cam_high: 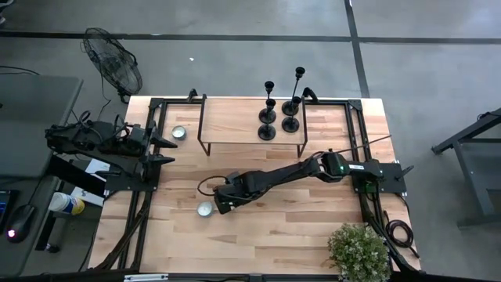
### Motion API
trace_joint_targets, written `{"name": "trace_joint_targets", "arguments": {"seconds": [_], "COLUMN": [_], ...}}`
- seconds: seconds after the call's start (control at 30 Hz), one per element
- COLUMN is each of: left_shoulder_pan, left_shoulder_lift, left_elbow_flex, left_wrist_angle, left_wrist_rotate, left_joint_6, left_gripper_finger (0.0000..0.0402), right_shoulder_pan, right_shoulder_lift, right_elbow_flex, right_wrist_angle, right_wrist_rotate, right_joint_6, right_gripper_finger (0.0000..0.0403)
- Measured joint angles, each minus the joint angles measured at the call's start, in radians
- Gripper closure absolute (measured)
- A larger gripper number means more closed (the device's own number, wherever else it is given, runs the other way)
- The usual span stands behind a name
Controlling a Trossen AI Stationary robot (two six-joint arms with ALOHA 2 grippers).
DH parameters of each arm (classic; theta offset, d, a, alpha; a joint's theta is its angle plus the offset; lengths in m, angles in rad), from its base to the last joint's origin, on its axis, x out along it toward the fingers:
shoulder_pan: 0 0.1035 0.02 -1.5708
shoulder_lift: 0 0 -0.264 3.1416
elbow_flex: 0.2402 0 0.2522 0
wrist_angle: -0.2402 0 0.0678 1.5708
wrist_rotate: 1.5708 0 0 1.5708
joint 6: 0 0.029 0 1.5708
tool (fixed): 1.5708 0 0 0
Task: Pick & Place candle stick holders
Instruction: Move the red scented candle to the middle of the table
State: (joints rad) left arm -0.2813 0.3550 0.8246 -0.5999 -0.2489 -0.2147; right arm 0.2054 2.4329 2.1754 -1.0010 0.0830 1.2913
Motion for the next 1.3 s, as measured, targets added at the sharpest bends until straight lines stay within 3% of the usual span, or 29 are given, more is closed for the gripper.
{"name": "trace_joint_targets", "arguments": {"seconds": [1.3], "left_shoulder_pan": [0.0], "left_shoulder_lift": [0.0], "left_elbow_flex": [0.0], "left_wrist_angle": [-0.001], "left_wrist_rotate": [-0.001], "left_joint_6": [0.027], "left_gripper_finger": [0.0191], "right_shoulder_pan": [-0.024], "right_shoulder_lift": [-0.003], "right_elbow_flex": [0.001], "right_wrist_angle": [0.003], "right_wrist_rotate": [-0.066], "right_joint_6": [-0.064], "right_gripper_finger": [0.0402]}}
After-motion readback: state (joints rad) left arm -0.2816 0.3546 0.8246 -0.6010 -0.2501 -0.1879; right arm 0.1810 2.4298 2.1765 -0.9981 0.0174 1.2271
